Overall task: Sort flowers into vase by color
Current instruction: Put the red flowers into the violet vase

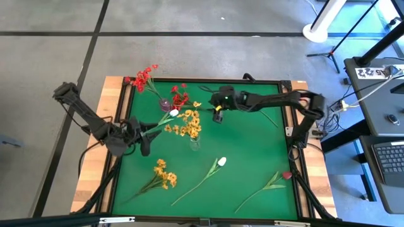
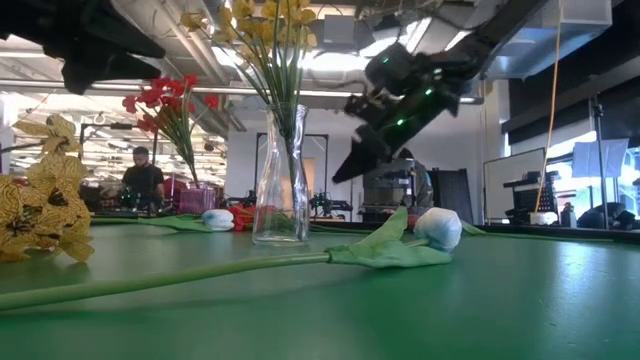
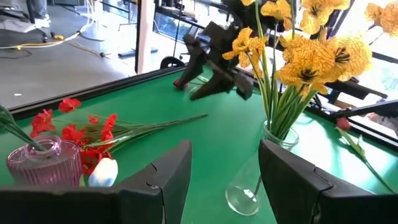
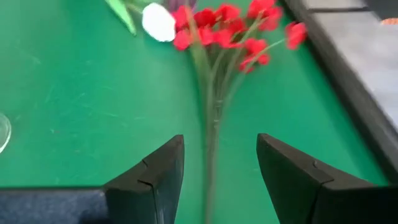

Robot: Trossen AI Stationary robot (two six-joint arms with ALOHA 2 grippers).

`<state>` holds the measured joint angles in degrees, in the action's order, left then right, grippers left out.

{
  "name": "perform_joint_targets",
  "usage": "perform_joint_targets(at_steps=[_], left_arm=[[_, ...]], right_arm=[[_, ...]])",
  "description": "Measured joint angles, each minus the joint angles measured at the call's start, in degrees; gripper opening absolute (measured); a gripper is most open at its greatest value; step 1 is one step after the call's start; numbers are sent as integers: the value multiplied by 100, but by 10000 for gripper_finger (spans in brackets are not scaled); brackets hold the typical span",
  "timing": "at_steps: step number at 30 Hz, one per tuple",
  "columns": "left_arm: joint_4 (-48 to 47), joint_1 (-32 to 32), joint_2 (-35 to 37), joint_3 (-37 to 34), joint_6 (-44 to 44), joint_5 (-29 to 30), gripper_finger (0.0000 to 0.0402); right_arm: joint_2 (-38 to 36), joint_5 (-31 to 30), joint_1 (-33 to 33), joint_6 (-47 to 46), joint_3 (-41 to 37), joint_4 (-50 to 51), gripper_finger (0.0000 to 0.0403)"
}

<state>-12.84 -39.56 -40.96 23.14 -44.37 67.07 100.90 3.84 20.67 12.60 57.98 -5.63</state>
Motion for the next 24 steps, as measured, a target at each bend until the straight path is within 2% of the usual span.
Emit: perform_joint_targets(at_steps=[9,16,20,24], left_arm=[[62,-35,-671,-4,-561,133,179],[92,-36,-1017,-4,-1042,74,179],[107,-36,-1046,-4,-1251,16,179],[279,-38,-1048,-2,-1256,-42,179]], right_arm=[[923,-202,0,22,632,118,199],[1332,-318,38,-71,706,341,195],[1488,-203,120,-325,732,550,166],[1513,37,181,-470,743,809,100]])
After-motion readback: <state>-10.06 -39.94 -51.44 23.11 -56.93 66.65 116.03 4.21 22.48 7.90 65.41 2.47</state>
